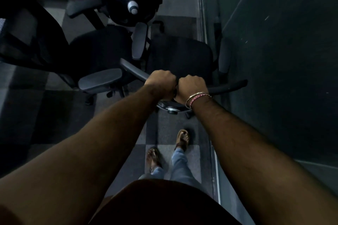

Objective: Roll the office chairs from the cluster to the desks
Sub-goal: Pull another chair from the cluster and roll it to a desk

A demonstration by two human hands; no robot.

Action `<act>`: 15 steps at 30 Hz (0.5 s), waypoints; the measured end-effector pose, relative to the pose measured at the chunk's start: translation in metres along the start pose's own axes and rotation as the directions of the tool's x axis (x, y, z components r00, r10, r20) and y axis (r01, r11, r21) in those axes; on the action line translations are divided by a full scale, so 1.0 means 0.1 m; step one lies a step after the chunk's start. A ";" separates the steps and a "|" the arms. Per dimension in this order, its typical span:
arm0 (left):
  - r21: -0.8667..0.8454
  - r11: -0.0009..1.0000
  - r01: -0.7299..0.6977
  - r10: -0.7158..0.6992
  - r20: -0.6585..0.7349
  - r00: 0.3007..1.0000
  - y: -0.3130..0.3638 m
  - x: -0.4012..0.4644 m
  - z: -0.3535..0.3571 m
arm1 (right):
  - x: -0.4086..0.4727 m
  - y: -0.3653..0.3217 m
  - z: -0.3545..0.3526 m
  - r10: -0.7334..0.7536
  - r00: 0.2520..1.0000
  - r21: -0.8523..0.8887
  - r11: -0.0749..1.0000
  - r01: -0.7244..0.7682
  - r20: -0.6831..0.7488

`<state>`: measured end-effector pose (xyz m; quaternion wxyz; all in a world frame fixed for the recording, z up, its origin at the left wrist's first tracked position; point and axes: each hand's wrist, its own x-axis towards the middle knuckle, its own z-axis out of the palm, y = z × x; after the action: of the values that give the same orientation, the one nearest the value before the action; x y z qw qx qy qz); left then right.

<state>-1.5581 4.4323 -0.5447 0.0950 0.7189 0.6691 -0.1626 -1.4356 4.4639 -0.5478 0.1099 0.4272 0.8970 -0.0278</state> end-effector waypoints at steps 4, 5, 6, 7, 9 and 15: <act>0.024 1.000 -0.019 0.019 -0.008 1.000 0.19 -0.31 0.08 | -0.36 -0.09 0.06 0.014 1.000 -0.002 1.000 -0.014 0.011; 0.019 1.000 -0.017 0.017 -0.007 1.000 0.24 -0.37 0.09 | -0.44 -0.09 0.07 0.012 1.000 -0.002 1.000 -0.012 0.014; 0.018 1.000 -0.014 0.015 -0.005 1.000 0.32 -0.44 0.11 | -0.55 -0.09 0.09 0.009 1.000 0.000 1.000 -0.009 0.012; 0.020 1.000 -0.010 0.010 -0.001 1.000 0.38 -0.49 0.12 | -0.61 -0.08 0.10 0.007 1.000 -0.003 1.000 -0.007 0.013; 0.018 1.000 0.003 -0.003 0.003 1.000 0.53 -0.61 0.14 | -0.79 -0.05 0.13 -0.003 1.000 -0.012 1.000 0.003 0.018; -0.008 0.998 0.054 -0.054 0.002 0.999 0.98 -0.99 0.24 | -1.30 0.02 0.24 -0.066 0.998 -0.029 0.997 0.067 0.025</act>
<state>-1.4681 4.3227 -0.5390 0.0941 0.7000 0.6889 -0.1632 -1.3498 4.3628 -0.5425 0.1258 0.3952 0.9096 -0.0232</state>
